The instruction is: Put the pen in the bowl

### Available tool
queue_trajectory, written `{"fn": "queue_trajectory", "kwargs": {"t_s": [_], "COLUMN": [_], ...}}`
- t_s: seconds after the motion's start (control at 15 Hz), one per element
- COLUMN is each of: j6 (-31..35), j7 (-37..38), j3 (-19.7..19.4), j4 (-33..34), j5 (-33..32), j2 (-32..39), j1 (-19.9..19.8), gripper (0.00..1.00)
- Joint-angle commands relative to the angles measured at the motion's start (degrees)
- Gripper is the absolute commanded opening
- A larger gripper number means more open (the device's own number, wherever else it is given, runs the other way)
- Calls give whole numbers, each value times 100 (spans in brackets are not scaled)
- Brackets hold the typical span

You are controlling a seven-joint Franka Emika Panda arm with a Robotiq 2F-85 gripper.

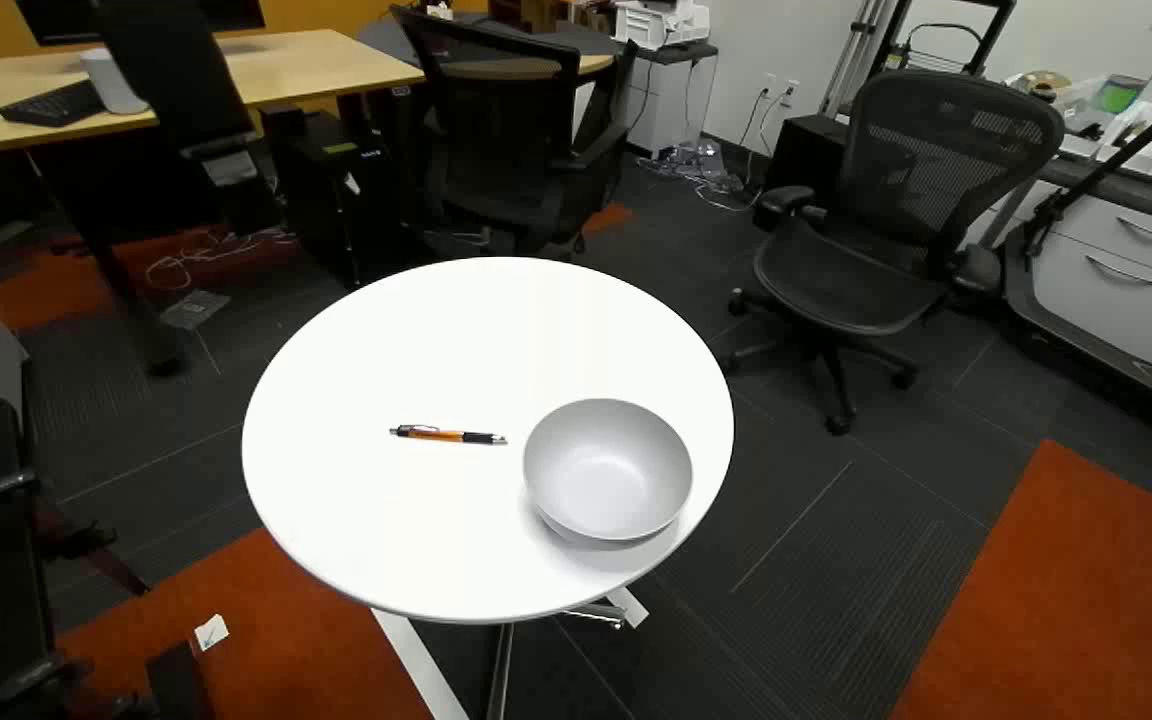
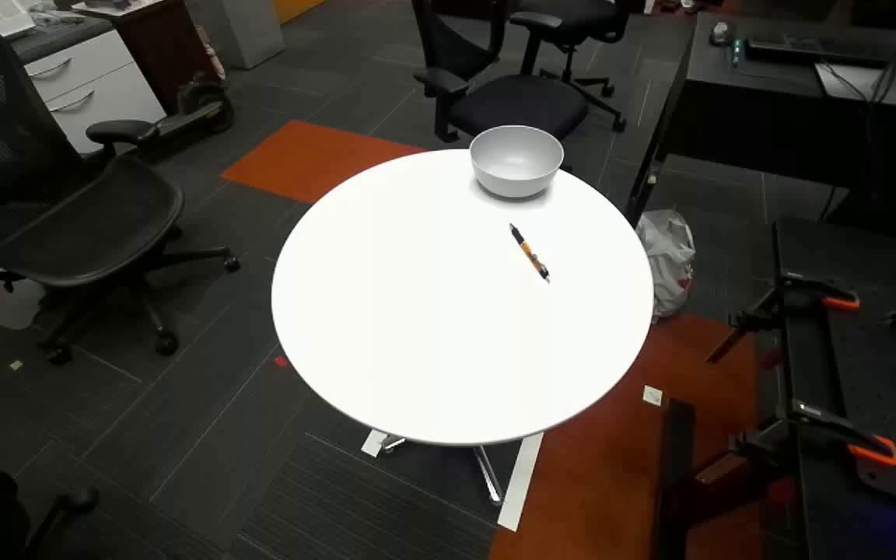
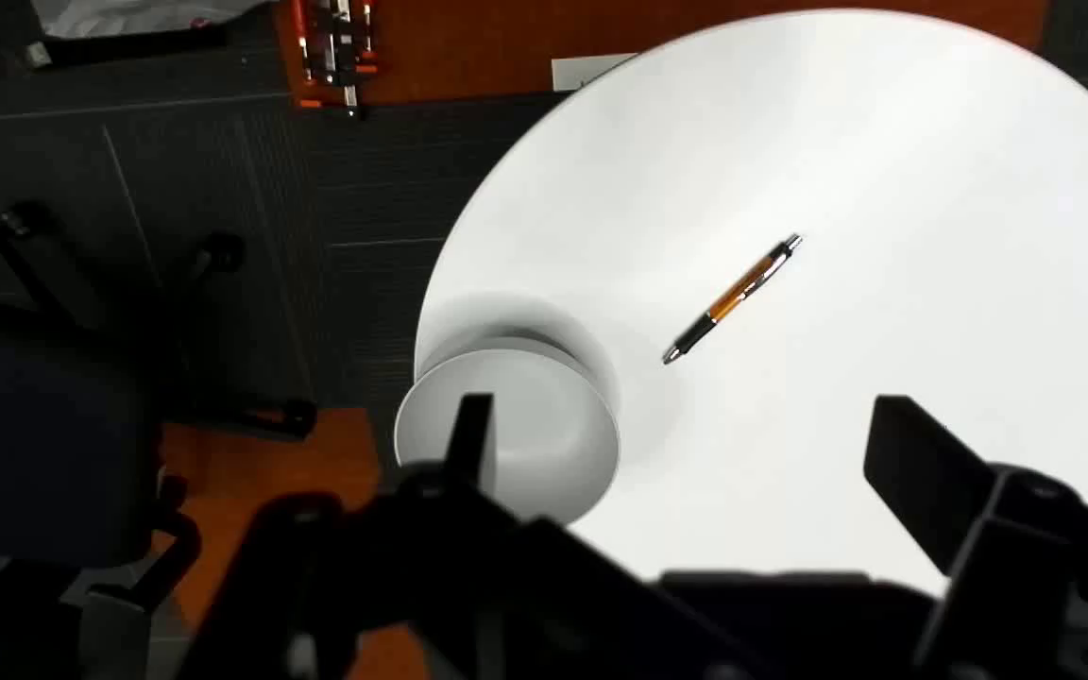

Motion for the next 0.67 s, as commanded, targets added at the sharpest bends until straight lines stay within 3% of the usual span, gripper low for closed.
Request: {"fn": "queue_trajectory", "kwargs": {"t_s": [0.0,0.33,0.6], "j6": [-14,-14,659], "j7": [-10,-10,-6], "j3": [20,20,-164], "j4": [11,11,226], "j5": [12,12,231], "j2": [3,3,546], "j1": [-22,-23,-42], "gripper": [100,100,100]}}
